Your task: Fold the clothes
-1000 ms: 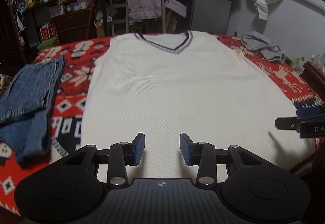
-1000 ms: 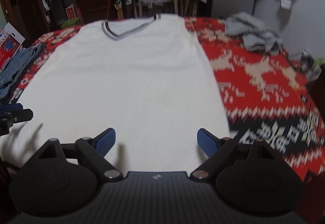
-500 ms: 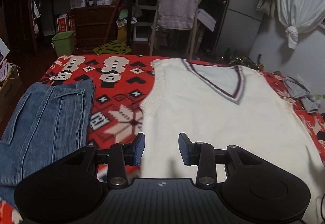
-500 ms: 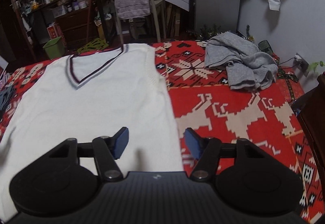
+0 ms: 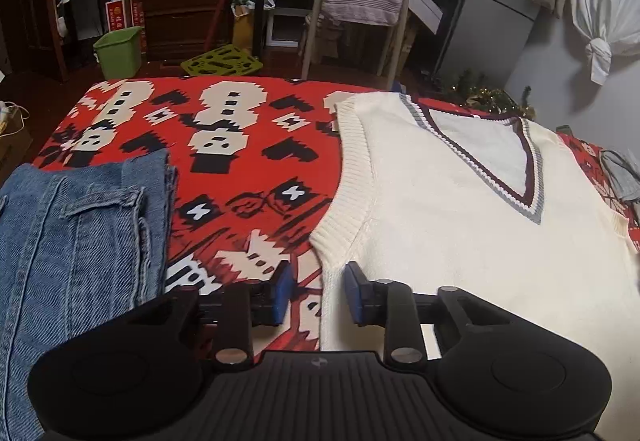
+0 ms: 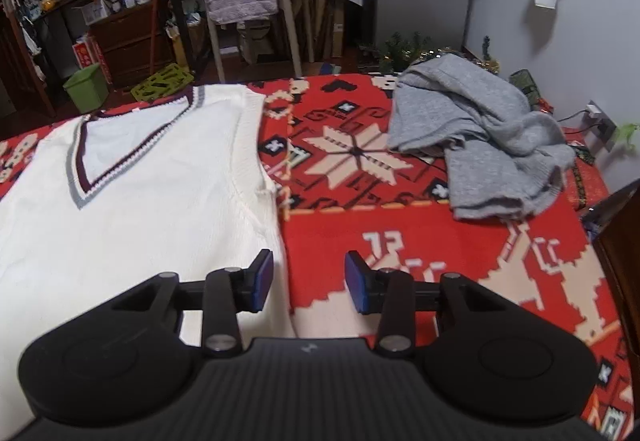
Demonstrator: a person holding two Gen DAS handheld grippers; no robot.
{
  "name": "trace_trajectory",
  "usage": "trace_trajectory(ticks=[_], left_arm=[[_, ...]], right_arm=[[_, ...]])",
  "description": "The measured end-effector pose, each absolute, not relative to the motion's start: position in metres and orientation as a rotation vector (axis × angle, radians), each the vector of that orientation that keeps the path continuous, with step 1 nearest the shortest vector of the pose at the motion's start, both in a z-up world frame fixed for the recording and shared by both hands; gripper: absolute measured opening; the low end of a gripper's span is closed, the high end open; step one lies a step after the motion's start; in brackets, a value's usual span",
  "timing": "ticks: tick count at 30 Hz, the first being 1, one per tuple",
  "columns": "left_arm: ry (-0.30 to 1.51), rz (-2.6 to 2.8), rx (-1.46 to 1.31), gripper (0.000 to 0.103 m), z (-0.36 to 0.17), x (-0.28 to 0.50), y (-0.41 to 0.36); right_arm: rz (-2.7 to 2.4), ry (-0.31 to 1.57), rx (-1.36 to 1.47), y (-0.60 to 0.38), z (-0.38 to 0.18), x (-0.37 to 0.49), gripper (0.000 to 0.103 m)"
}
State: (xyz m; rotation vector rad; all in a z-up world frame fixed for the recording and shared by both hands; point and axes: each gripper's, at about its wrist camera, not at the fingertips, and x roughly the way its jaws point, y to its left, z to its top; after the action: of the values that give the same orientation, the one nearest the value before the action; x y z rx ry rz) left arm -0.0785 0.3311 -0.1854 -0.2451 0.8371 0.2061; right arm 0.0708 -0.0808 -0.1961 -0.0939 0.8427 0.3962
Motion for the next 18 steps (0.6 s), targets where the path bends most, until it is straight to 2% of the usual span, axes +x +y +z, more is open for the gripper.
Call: trace_trajectory(ticks=[2, 4, 6, 8, 11, 18], left_arm=[[0.835, 0.195, -0.241, 0.022, -0.186, -0.076, 0.330], [0.833, 0.184, -0.237, 0.016, -0.186, -0.074, 0.330], [0.831, 0.173, -0.233, 0.011, -0.187, -0.072, 0.329], [0.832, 0.172, -0.221, 0.011, -0.187, -0.070, 0.327], [0.828, 0.175, -0.200, 0.007, -0.186, -0.071, 0.324], [0.802, 0.218, -0.081, 0.006, -0.186, -0.073, 0.319]], right_arm=[[0.403, 0.843, -0.101, -0.078, -0.200, 0.079, 0.043], [0.411, 0.843, -0.109, -0.074, -0.204, 0.087, 0.038], [0.417, 0.855, -0.118, -0.068, -0.208, 0.094, 0.027], [0.416, 0.869, -0.121, -0.064, -0.213, 0.099, 0.025], [0.433, 0.882, -0.111, -0.062, -0.218, 0.102, 0.007], [0.370, 0.855, -0.112, -0.066, -0.220, 0.104, 0.005]])
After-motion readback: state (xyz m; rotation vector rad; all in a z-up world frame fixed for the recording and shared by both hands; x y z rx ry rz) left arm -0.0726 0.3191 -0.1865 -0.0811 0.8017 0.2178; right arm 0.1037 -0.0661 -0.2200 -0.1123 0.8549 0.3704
